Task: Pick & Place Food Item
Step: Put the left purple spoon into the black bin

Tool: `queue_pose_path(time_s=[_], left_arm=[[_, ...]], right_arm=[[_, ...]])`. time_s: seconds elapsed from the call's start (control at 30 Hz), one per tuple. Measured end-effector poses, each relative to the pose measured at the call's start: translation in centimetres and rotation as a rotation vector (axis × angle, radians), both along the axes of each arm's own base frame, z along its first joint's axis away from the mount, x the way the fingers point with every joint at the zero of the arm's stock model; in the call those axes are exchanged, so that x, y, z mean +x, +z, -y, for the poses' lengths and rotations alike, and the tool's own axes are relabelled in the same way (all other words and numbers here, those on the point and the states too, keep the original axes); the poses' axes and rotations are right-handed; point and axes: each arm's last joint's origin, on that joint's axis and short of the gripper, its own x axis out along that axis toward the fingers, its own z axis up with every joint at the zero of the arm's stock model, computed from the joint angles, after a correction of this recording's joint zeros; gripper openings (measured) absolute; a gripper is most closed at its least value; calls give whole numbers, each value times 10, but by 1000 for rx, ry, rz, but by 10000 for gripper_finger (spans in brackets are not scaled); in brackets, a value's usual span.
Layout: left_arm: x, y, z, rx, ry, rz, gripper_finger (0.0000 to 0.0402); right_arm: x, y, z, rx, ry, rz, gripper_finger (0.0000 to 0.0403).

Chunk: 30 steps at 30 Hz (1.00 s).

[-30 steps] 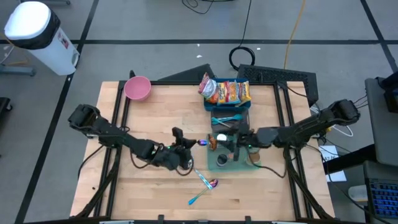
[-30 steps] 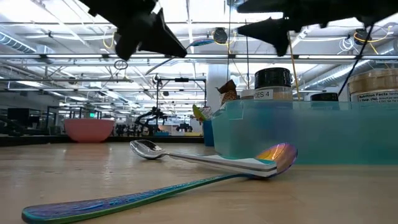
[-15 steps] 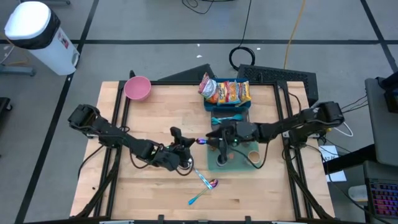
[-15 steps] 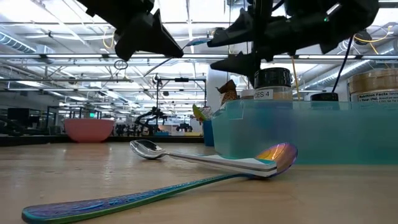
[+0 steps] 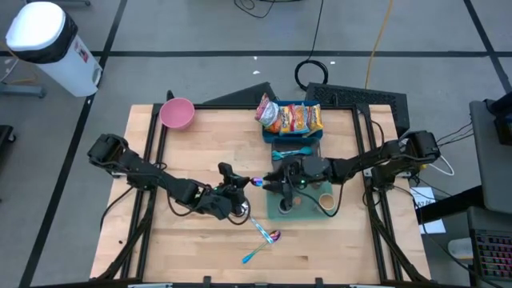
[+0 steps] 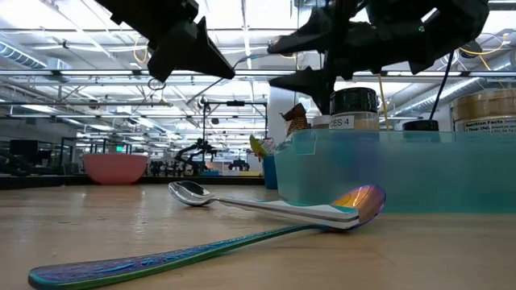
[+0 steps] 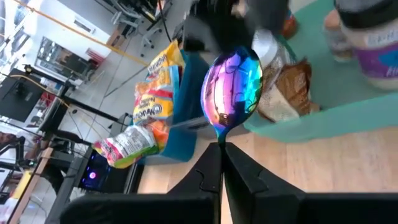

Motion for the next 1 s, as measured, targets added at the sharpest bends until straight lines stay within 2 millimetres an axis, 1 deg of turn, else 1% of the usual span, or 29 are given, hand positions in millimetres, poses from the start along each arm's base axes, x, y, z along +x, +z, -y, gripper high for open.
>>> queue_pose_path(time_s=[0.13, 0.33, 0.6, 0.77, 0.87, 1.0], left_arm=[[0, 0, -1, 2, 5, -5, 8], [2, 1, -4, -28, 16, 23, 5], [3, 1, -5, -34, 14, 23, 5], [7, 2, -12, -56, 23, 42, 9], [13, -2, -16, -95, -14, 45, 5], [19, -14, -21, -69, 19, 17, 9]], right_arm=[[0, 3, -1, 1, 18, 26, 208], [1, 3, 2, -27, -83, 31, 208], [2, 2, 2, -26, -85, 28, 208], [2, 2, 2, -26, -88, 30, 208], [2, 2, 3, -31, -116, 31, 208], [2, 2, 4, -36, -135, 27, 207]])
